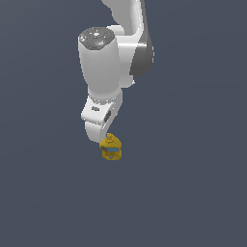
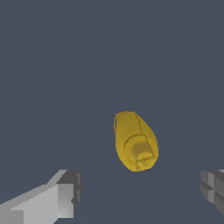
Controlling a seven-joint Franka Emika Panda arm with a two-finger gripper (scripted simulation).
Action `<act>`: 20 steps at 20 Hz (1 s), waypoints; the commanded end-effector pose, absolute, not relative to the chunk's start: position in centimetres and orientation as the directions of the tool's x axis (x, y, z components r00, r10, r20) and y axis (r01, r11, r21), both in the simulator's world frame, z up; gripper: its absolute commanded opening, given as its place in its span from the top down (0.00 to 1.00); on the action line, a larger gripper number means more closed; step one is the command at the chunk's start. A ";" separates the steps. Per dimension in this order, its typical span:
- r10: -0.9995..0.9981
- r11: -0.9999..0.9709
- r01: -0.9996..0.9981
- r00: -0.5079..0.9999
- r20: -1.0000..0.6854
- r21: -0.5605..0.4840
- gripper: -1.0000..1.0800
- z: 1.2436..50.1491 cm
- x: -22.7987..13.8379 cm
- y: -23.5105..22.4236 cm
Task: Pick up the object and move it to a goal position.
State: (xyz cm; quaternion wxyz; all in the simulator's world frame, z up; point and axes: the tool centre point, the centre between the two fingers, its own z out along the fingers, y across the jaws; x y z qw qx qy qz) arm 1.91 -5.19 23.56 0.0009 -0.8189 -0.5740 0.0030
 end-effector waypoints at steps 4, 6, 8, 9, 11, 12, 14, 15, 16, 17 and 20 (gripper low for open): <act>0.971 -0.240 0.971 0.239 -0.002 -0.002 0.04 22.8 2.6 -5.5; 0.977 -0.212 0.977 0.212 -0.001 -0.002 0.04 22.5 2.8 -5.6; 0.982 -0.190 0.982 0.190 -0.001 -0.001 0.04 22.4 2.9 -5.7; 0.984 -0.181 0.984 0.181 -0.001 -0.001 0.04 22.3 3.0 -5.7; 0.986 -0.166 0.986 0.166 0.000 0.000 0.04 22.2 3.1 -5.7; 0.987 -0.160 0.987 0.160 0.000 0.000 0.04 22.1 3.1 -5.8; 0.988 -0.153 0.988 0.153 0.000 0.000 0.04 22.1 3.2 -5.8; 0.989 -0.151 0.989 0.151 0.000 0.000 0.04 22.0 3.2 -5.8; 0.989 -0.150 0.989 0.150 0.000 0.000 0.04 22.0 3.2 -5.8; 0.988 -0.154 0.988 0.154 0.000 0.000 0.04 22.1 3.2 -5.8; 0.988 -0.154 0.988 0.154 0.000 0.000 0.04 21.8 3.2 -5.8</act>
